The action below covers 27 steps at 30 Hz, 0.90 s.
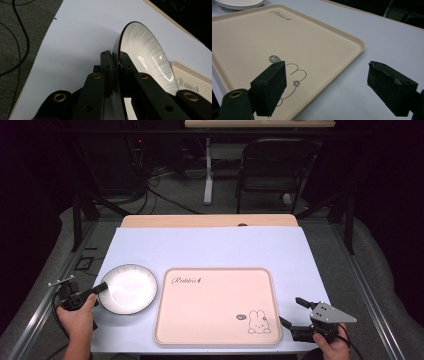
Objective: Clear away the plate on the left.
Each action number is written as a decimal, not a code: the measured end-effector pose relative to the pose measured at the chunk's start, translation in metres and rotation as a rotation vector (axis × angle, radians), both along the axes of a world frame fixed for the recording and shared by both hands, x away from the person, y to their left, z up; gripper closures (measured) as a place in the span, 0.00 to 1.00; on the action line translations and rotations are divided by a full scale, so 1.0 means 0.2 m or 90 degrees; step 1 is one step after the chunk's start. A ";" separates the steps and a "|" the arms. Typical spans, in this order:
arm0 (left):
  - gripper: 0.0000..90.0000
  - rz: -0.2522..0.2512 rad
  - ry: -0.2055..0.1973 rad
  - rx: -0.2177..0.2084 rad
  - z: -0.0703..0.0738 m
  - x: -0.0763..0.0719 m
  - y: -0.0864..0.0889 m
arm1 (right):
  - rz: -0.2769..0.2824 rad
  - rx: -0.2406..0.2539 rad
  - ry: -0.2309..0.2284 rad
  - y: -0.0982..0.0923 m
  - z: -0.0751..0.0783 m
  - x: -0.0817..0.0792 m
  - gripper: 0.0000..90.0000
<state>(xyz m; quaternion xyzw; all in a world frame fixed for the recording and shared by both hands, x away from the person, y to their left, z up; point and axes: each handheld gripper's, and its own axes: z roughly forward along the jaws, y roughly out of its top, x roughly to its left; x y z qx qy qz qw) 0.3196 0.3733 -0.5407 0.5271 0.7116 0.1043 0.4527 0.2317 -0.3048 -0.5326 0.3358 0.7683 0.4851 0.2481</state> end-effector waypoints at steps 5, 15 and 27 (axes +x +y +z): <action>0.93 -0.009 -0.009 0.017 0.04 0.00 -0.02 | 0.000 0.001 0.001 0.00 0.00 0.00 0.17; 0.92 -0.025 -0.021 0.042 0.13 0.02 -0.04 | 0.000 0.001 0.005 0.00 0.00 0.00 0.17; 0.91 -0.028 -0.042 0.047 0.24 0.03 -0.06 | -0.001 0.002 0.003 0.00 0.00 0.00 0.17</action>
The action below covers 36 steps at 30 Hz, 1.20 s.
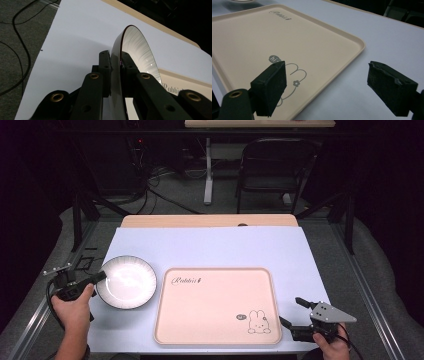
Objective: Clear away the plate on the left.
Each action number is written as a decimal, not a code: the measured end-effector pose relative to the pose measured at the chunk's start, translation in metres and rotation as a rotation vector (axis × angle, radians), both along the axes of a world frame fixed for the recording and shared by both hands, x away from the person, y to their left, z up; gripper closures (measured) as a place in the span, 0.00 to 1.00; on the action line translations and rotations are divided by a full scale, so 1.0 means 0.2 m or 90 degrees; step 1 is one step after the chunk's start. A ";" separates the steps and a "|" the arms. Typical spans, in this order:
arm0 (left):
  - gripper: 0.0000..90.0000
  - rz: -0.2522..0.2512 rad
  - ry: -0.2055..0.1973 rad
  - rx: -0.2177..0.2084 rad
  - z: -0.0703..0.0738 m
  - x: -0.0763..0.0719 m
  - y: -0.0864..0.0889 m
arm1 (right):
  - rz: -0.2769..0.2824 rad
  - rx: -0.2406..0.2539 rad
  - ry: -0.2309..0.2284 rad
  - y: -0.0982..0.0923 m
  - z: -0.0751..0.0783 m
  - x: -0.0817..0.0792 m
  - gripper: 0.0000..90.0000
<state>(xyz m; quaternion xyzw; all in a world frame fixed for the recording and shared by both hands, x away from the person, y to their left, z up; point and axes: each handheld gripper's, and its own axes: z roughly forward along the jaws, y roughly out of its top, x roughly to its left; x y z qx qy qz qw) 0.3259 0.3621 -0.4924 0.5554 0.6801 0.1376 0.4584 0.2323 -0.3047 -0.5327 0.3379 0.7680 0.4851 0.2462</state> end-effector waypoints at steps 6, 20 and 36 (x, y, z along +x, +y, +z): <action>0.91 -0.004 -0.006 -0.004 0.05 0.00 -0.01 | 0.000 0.000 -0.001 0.00 0.00 0.00 0.17; 0.91 -0.038 -0.030 -0.014 0.17 0.02 -0.09 | -0.001 0.000 -0.004 0.00 0.00 0.00 0.17; 0.91 -0.108 -0.033 -0.026 0.19 0.10 -0.31 | -0.001 0.001 -0.005 0.00 0.00 0.00 0.17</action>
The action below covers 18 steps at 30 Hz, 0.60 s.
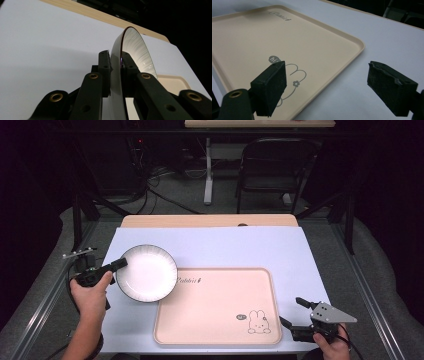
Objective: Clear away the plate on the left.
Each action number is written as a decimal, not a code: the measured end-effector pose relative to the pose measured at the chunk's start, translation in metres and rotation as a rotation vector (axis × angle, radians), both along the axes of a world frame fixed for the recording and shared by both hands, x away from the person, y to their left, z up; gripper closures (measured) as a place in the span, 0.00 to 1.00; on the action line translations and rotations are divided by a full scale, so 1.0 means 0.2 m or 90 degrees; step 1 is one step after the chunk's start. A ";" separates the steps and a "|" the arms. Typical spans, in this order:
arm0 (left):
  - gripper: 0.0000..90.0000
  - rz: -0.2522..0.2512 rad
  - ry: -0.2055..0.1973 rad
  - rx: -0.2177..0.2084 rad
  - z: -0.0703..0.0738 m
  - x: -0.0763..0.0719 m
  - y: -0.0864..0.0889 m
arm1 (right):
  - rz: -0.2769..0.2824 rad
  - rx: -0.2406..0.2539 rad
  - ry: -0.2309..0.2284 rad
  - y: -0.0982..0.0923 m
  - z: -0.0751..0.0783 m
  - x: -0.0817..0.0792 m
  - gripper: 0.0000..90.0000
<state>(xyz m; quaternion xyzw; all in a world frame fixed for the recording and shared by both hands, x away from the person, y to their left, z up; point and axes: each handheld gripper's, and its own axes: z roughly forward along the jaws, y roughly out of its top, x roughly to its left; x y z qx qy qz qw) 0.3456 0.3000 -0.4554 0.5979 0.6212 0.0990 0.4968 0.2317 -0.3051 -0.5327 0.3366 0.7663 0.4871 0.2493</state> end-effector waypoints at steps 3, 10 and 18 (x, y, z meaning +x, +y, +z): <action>0.91 -0.012 0.001 -0.001 -0.01 0.01 -0.04 | 0.001 0.000 0.000 0.00 0.00 0.00 0.17; 0.91 -0.043 0.002 -0.006 -0.02 0.05 -0.16 | 0.001 -0.001 0.001 0.00 0.00 0.00 0.17; 0.91 -0.081 0.002 -0.008 -0.03 0.08 -0.29 | 0.001 0.000 0.000 0.00 0.00 0.00 0.17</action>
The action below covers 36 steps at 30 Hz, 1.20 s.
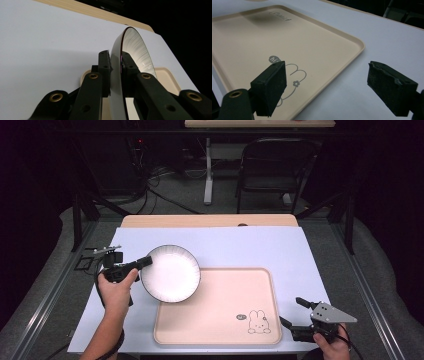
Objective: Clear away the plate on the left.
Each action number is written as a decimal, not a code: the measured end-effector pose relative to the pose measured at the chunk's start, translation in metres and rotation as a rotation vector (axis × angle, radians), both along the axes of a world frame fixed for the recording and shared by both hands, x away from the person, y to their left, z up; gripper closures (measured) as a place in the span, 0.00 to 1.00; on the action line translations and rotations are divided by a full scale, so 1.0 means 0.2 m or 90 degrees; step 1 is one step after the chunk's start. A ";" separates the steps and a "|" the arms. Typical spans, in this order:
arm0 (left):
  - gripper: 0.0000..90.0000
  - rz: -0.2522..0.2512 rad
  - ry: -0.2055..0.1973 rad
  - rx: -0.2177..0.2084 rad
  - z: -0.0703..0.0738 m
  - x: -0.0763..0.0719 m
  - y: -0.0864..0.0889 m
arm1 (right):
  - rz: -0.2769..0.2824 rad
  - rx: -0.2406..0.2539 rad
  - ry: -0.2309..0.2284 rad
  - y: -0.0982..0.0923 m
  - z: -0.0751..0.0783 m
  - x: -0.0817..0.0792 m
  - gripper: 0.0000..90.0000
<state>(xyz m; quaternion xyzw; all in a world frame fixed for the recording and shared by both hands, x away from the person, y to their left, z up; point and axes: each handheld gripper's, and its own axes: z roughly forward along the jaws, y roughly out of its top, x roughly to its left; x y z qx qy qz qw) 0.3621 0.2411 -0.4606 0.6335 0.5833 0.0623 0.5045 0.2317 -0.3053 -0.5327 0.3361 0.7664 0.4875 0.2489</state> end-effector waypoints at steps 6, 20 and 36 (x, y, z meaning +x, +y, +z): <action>0.91 -0.027 0.000 0.001 -0.01 0.01 -0.09 | 0.000 0.001 0.000 0.00 0.00 0.00 0.17; 0.90 -0.068 0.003 -0.006 -0.04 0.03 -0.25 | 0.001 0.002 -0.001 0.00 0.00 0.00 0.17; 0.90 -0.112 0.017 -0.015 -0.11 -0.01 -0.37 | 0.002 0.002 -0.001 0.00 0.00 0.00 0.17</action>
